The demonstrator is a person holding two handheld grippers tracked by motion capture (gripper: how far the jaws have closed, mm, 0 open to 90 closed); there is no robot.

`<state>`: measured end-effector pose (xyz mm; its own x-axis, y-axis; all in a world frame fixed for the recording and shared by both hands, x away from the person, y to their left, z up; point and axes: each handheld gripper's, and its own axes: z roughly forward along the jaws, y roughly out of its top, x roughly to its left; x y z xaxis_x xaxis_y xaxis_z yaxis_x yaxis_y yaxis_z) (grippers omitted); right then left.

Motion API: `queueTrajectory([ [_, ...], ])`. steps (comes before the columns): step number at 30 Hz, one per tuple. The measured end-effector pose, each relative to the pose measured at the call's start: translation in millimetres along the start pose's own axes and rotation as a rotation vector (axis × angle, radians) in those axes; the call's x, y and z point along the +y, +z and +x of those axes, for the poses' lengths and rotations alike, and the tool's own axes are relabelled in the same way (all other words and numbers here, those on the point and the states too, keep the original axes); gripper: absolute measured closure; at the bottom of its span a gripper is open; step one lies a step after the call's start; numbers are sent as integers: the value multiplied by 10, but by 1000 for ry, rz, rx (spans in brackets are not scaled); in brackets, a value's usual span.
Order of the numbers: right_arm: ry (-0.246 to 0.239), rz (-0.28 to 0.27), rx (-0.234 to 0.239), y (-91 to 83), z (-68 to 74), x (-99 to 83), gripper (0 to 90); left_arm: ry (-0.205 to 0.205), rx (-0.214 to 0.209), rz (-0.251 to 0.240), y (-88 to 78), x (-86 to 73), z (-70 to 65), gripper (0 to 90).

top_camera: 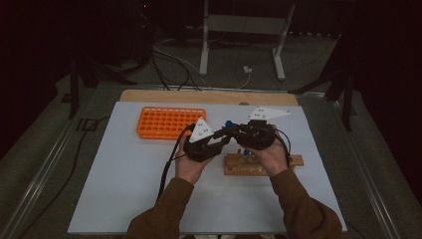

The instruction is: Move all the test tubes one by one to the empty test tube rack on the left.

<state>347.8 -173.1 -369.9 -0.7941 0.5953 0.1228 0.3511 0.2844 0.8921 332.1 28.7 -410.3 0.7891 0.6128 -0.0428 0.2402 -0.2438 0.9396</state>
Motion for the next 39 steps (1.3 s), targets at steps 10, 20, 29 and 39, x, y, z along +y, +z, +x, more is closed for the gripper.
queueTrajectory([
  [10,7,-10,5,2,-3,-17,720,18,-3,5,-3,-13,21,783],
  [20,23,-69,-77,-280,-144,-57,368,-11,43,5,-69,-36,181,785],
  [29,57,-70,-218,-559,-338,-285,169,-17,85,-9,-151,-41,319,784],
  [39,106,-99,-303,-821,-408,-480,33,-34,131,-27,-163,-70,473,784],
])
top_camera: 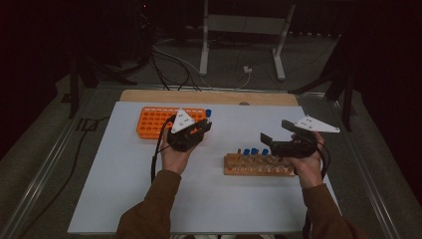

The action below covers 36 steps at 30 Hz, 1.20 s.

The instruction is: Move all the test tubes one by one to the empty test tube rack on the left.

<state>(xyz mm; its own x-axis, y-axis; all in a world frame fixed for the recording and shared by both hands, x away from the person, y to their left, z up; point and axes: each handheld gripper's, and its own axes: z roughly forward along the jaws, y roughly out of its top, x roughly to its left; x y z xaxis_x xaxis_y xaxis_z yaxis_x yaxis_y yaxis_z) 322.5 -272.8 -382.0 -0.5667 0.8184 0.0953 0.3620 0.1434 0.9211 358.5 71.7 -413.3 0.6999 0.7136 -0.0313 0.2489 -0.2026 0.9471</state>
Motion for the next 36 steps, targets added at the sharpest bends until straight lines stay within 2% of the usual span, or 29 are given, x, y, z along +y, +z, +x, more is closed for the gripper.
queueTrajectory([
  [7,25,-14,-33,-123,-42,-132,14,0,30,-8,9,-21,101,783],
  [12,9,-28,-47,-190,-37,-220,1,-5,50,-3,48,-41,155,783],
  [17,18,-31,-61,-222,-43,-322,0,-12,63,1,113,-65,195,783],
  [24,48,-47,-65,-278,-89,-413,1,-54,86,-9,205,-129,285,783],
  [29,65,-62,-63,-322,-122,-491,0,-61,112,6,300,-189,325,783],
  [36,81,-73,-72,-364,-171,-509,1,-81,143,7,414,-260,377,783],
])
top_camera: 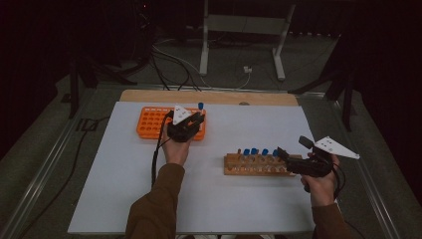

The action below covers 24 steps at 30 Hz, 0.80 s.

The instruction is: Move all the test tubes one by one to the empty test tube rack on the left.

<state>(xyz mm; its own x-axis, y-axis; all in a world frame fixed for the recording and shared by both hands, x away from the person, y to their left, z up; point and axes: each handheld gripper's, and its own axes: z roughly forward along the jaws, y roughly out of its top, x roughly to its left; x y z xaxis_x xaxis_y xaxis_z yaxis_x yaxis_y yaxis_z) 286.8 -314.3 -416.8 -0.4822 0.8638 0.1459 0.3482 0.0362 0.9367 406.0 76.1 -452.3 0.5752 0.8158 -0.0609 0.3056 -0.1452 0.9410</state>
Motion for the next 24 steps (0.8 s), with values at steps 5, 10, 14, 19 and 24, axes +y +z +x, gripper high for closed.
queueTrajectory([
  [5,16,4,-1,-16,-11,-37,1,-24,19,17,80,-57,45,783],
  [10,11,3,-9,-36,-11,-47,1,-40,41,30,141,-105,61,783],
  [14,9,2,-11,-41,-19,-61,1,-37,51,55,198,-151,61,783],
  [19,12,2,-9,-48,-30,-70,1,-36,70,82,234,-242,75,783],
  [24,6,3,-4,-52,-24,-74,1,-39,72,114,254,-356,81,781],
])
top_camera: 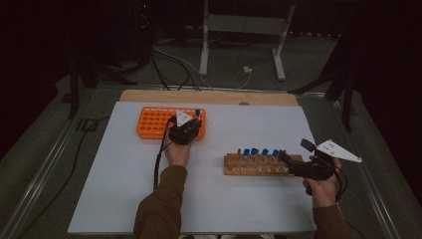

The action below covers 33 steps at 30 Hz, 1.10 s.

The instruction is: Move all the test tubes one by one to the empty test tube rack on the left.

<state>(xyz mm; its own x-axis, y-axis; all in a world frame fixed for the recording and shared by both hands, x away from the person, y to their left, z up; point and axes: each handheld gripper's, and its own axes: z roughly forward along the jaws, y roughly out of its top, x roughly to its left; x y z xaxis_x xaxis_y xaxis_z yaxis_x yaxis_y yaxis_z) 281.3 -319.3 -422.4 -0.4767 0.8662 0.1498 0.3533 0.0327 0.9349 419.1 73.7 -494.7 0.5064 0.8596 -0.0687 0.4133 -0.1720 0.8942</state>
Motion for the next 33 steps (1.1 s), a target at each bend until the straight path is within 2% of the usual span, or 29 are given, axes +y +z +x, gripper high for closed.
queueTrajectory([
  [14,-1,4,0,3,-2,-26,1,67,39,74,54,-66,-92,785],
  [26,-6,8,0,20,6,-37,1,59,38,87,40,-56,-94,776],
  [27,-4,8,0,19,4,-38,1,54,41,87,38,-53,-91,703],
  [28,-4,8,0,19,4,-38,1,44,36,87,36,-52,-85,703],
  [31,-5,8,-1,29,-3,-47,1,34,26,91,17,-52,-68,619],
  [33,-3,11,-1,31,-3,-49,1,29,21,88,-5,-44,-57,605],
])
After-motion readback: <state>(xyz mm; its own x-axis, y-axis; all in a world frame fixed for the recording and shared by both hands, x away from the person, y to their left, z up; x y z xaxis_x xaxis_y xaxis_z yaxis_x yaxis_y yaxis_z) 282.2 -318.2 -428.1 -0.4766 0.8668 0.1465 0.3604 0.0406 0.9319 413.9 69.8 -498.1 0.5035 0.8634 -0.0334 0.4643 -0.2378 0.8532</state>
